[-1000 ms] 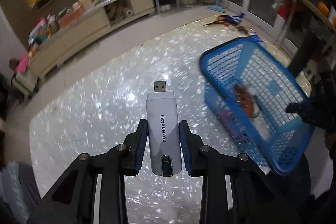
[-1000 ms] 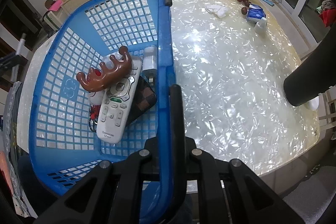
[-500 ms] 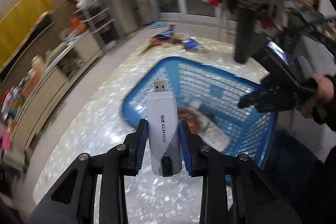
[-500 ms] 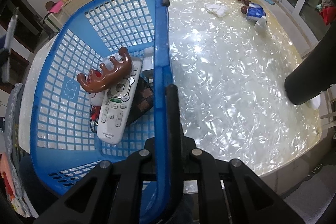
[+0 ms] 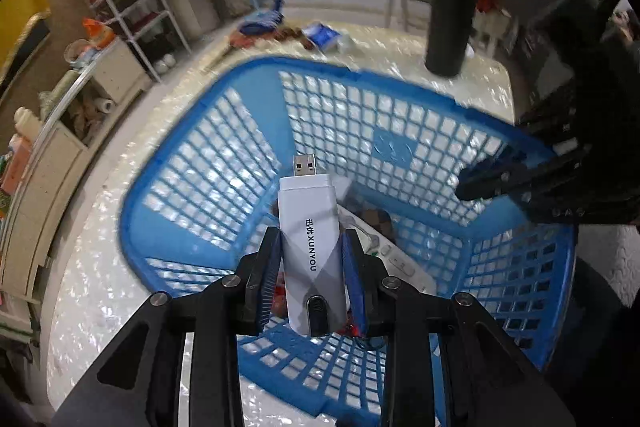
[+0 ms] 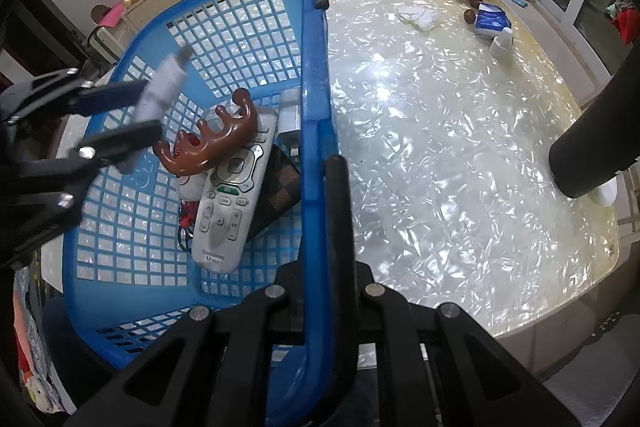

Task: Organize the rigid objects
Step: 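Carry the USB stick into the basket and open the left tool, then lower the basket onto the table with the right tool and withdraw both tools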

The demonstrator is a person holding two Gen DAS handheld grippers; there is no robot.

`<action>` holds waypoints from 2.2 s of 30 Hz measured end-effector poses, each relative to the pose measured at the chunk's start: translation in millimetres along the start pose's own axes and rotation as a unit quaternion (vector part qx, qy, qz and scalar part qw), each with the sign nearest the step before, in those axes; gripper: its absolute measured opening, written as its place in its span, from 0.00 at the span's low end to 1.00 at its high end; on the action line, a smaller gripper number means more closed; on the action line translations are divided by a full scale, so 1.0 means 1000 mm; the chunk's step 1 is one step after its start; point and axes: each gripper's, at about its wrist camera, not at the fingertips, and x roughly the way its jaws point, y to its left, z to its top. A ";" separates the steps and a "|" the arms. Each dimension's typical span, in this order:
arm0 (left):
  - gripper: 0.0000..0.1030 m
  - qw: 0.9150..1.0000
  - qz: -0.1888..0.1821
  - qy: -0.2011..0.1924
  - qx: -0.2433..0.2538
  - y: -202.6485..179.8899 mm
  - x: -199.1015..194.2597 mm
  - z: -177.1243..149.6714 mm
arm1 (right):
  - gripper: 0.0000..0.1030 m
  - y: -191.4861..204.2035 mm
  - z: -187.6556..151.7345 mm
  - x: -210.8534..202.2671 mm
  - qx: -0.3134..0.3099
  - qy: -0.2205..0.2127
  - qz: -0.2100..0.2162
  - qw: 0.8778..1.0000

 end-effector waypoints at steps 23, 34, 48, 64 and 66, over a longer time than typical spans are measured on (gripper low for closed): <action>0.36 0.992 0.009 0.091 0.092 -0.029 0.048 0.004 | 0.09 0.000 0.000 0.000 0.000 -0.002 0.004 1.000; 0.77 0.989 0.004 0.104 0.109 -0.034 0.043 0.005 | 0.09 0.000 0.000 0.001 0.003 -0.001 0.007 1.000; 0.99 0.998 0.034 0.057 0.018 -0.012 -0.021 0.005 | 0.16 0.007 0.000 -0.024 -0.002 -0.023 -0.028 0.999; 0.99 0.957 0.119 -0.010 -0.264 0.045 -0.104 -0.088 | 0.82 0.054 -0.002 -0.055 -0.019 -0.087 -0.071 0.993; 0.99 0.947 0.120 -0.024 -0.298 0.048 -0.115 -0.100 | 0.91 0.063 -0.002 -0.060 -0.026 -0.093 -0.060 0.993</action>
